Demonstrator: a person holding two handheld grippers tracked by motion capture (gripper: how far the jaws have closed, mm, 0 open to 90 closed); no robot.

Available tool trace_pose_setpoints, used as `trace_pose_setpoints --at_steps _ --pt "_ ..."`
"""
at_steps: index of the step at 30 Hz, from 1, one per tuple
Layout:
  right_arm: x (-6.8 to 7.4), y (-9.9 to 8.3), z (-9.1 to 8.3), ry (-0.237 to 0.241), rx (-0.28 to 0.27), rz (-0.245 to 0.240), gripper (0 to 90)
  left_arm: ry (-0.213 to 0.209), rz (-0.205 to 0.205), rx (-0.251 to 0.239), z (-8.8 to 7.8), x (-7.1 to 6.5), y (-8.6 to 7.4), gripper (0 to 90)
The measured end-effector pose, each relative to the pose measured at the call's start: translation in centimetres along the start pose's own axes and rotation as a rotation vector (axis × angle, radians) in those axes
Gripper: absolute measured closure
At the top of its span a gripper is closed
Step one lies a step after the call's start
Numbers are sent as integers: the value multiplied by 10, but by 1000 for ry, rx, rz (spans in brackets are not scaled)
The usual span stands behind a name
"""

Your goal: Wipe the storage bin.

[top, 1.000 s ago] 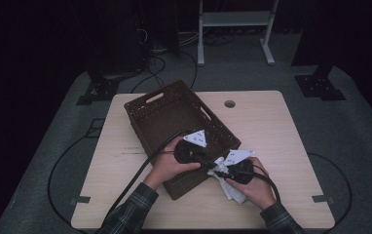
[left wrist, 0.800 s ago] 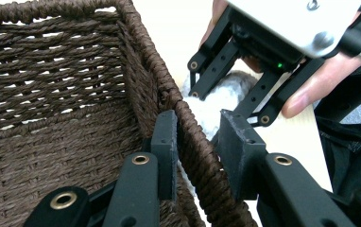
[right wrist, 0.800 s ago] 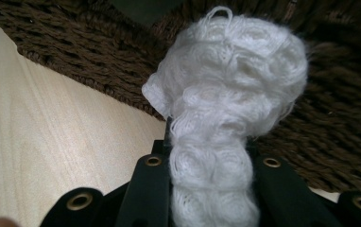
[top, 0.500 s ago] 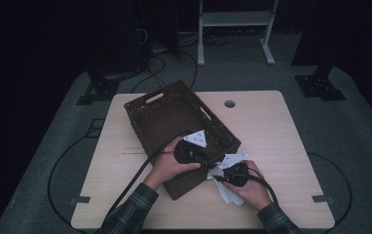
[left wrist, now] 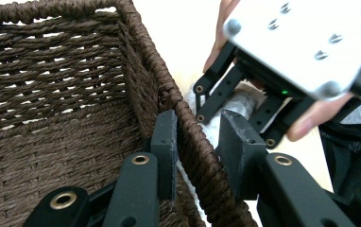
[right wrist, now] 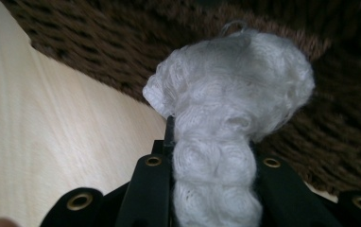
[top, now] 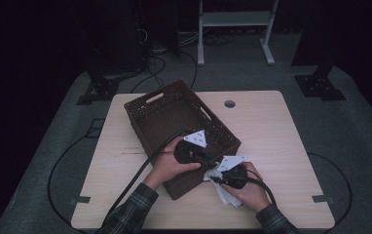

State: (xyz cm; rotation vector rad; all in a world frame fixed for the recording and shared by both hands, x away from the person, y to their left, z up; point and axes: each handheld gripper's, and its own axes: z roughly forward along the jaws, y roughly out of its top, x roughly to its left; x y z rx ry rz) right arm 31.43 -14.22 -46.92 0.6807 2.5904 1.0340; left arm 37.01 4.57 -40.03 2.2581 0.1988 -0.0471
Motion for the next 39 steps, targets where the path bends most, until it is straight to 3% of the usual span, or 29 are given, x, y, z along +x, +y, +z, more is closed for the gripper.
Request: trace_pose_setpoints --at_steps 6,13,20,39 --pt "6 5 -4 0 -23 -21 750 1 7 2 0 0 0 672" --pt "4 0 9 16 41 -27 749 3 8 2 0 0 0 673" --pt "9 0 11 21 54 -34 748 4 11 -1 0 0 0 673" --pt "29 22 -9 23 -72 -113 752 7 -4 -6 1 -1 0 673"
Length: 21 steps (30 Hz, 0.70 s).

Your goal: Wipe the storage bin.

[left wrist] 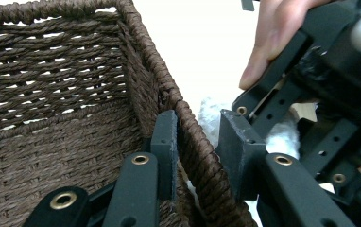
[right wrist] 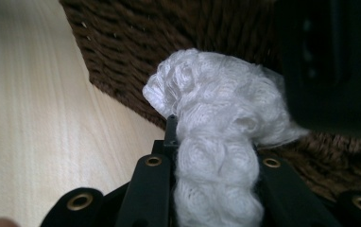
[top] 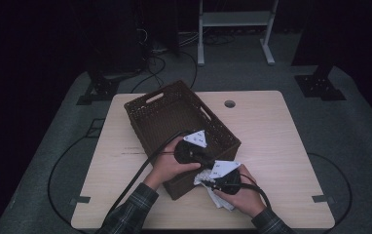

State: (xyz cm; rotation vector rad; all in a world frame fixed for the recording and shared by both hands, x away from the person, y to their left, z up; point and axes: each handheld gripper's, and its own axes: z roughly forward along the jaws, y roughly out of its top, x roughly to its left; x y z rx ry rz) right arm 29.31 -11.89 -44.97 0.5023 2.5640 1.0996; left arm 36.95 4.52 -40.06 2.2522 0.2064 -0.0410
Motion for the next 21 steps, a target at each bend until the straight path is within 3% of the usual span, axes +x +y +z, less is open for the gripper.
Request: trace_pose_setpoints --at_steps 12,16,21 --pt "13 13 -14 10 -80 -35 753 -4 12 8 -1 1 0 674" --pt "12 12 -11 7 -67 -38 752 -2 9 5 0 0 0 674" --pt "5 1 -1 -5 -14 -38 752 0 9 6 0 0 0 674"
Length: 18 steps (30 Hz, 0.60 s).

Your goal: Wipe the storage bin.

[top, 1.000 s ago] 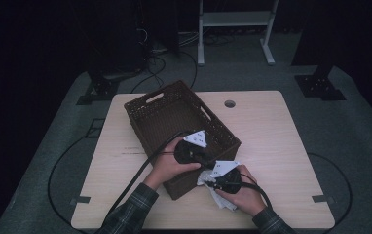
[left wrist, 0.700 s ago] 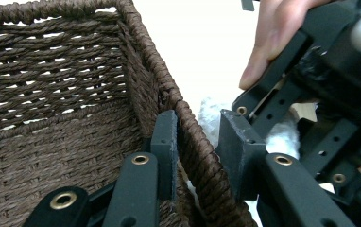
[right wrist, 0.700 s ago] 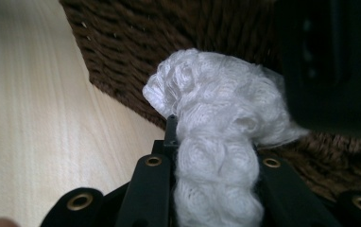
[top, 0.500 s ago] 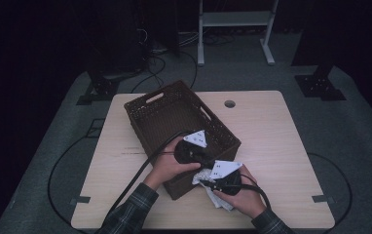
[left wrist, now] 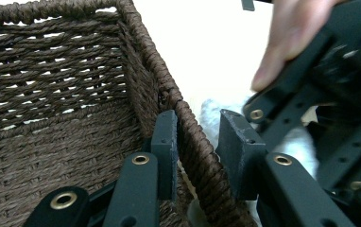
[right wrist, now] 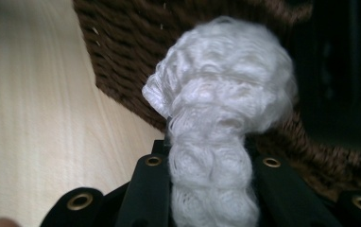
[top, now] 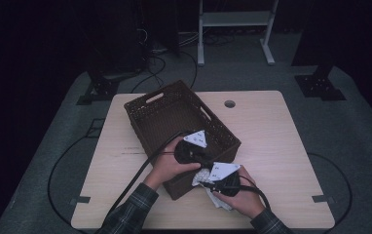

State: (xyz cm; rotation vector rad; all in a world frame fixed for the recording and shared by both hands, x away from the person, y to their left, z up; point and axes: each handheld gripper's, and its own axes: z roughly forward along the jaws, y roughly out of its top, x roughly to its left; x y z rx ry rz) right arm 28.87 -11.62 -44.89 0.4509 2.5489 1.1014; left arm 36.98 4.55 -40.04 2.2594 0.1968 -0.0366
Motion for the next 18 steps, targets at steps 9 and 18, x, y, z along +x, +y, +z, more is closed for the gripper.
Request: trace_pose_setpoints --at_steps 9,18 --pt "-5 -17 18 -13 100 24 752 -1 1 -2 0 0 0 674" --pt "-2 -21 24 -30 161 7 752 0 0 -2 0 -1 0 674"
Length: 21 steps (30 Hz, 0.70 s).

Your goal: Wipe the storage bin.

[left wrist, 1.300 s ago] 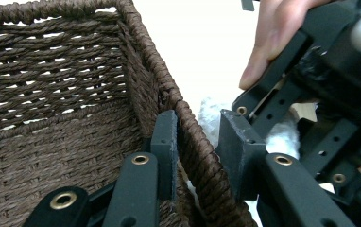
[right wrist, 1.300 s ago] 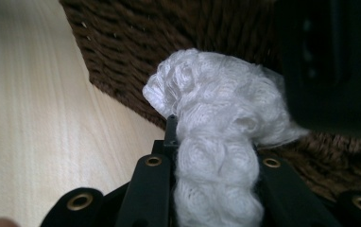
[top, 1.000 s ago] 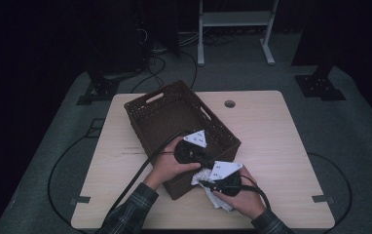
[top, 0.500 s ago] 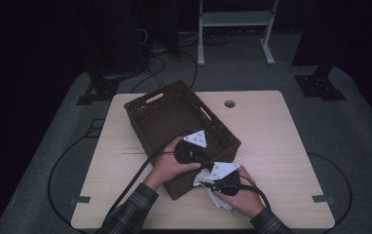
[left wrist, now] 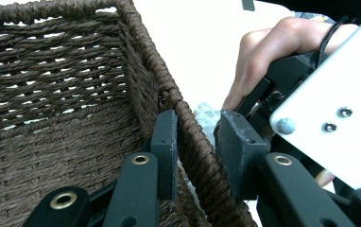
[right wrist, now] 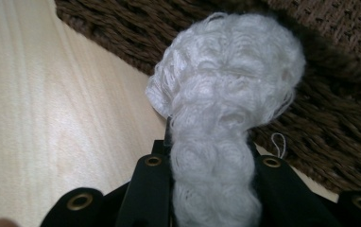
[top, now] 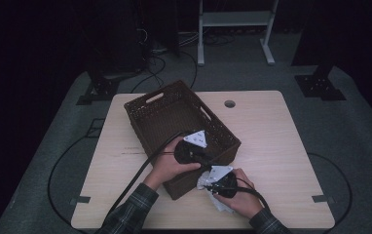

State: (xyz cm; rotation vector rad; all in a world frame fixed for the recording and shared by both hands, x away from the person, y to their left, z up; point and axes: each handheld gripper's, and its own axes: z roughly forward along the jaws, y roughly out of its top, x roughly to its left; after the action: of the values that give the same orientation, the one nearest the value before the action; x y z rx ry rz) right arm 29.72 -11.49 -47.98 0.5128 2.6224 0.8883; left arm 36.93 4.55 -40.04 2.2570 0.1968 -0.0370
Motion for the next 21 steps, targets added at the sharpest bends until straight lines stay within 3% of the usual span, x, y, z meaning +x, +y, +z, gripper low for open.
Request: trace_pose_setpoints --at_steps 5,21 --pt "5 8 -5 46 -59 20 752 -1 6 5 0 1 0 674" --pt "14 31 -29 61 -179 -8 754 -1 4 4 0 1 0 674"
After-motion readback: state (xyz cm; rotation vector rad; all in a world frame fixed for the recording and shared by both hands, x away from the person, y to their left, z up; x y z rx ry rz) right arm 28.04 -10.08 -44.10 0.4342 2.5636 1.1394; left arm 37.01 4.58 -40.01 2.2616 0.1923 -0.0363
